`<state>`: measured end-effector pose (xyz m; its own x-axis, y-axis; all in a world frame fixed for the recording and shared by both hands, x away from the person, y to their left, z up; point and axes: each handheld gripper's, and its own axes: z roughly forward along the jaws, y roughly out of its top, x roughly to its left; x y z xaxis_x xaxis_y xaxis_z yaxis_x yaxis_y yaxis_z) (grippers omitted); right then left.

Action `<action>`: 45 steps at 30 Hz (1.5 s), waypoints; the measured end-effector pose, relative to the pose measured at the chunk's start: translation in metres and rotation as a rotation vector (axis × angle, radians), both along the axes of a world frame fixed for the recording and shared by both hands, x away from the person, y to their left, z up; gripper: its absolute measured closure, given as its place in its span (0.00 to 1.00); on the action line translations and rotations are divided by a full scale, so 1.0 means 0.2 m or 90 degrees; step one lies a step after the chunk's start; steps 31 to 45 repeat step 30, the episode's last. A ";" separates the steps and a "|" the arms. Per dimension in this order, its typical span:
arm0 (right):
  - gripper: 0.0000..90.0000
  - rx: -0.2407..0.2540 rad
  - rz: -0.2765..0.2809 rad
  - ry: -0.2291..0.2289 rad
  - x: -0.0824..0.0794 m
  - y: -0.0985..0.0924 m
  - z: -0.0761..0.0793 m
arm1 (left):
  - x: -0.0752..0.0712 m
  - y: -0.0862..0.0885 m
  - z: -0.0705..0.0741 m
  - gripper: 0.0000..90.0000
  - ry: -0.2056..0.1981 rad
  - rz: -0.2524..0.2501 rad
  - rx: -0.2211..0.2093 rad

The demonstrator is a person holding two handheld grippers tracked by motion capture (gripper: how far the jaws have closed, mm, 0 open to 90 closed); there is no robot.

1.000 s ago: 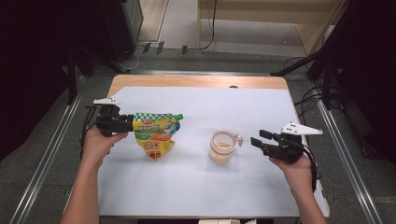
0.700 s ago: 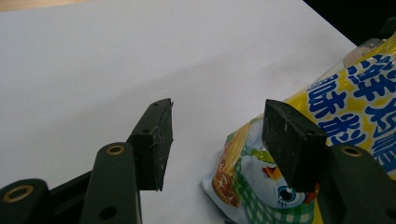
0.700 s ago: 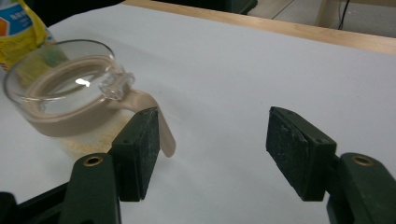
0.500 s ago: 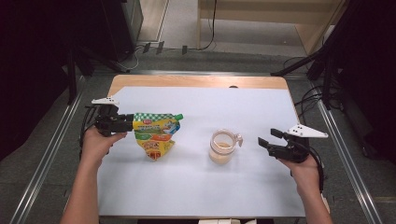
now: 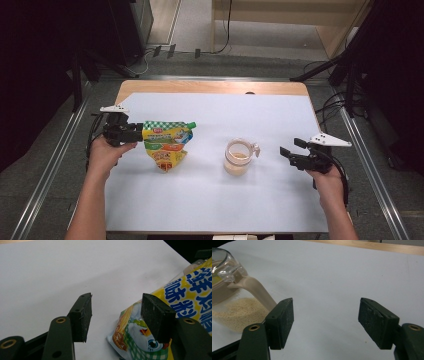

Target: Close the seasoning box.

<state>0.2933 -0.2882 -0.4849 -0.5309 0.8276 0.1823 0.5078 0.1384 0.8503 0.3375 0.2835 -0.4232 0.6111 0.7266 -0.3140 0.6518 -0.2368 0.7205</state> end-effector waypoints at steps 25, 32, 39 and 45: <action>0.27 -0.010 0.018 0.027 0.02 0.01 -0.03 | 0.00 -0.01 -0.01 0.46 0.007 0.007 0.000; 0.27 -0.010 0.018 0.029 0.02 0.01 -0.03 | 0.01 0.00 -0.02 0.42 0.009 0.023 -0.015; 0.27 -0.010 0.018 0.029 0.02 0.01 -0.03 | 0.01 0.00 -0.02 0.42 0.009 0.023 -0.015; 0.27 -0.010 0.018 0.029 0.02 0.01 -0.03 | 0.01 0.00 -0.02 0.42 0.009 0.023 -0.015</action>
